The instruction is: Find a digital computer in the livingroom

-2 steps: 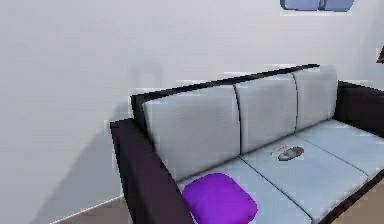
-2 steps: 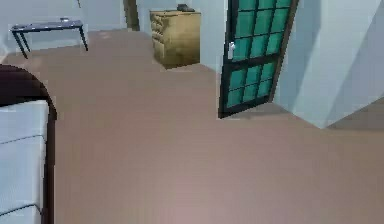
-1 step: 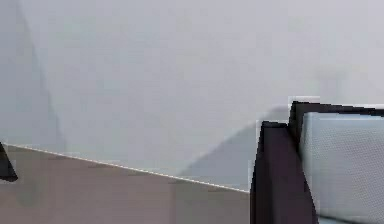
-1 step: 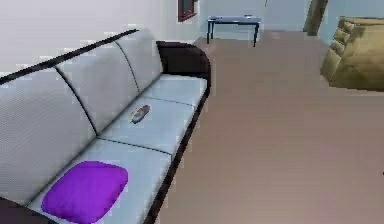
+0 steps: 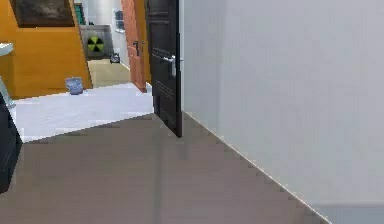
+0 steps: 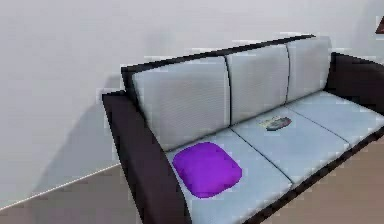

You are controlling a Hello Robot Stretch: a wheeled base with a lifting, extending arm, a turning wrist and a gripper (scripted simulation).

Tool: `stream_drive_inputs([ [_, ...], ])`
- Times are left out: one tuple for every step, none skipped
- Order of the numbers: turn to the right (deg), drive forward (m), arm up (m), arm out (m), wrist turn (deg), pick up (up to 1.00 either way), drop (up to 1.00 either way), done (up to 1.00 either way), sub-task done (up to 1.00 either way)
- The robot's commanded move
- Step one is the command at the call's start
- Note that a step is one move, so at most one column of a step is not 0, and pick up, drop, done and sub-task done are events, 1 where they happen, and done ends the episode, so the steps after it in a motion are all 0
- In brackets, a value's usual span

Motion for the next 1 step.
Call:
stream_drive_inputs([
  [-21.0,0.00,0.00,0.00,0.0,0.00,0.00,0.00,0.00],
])
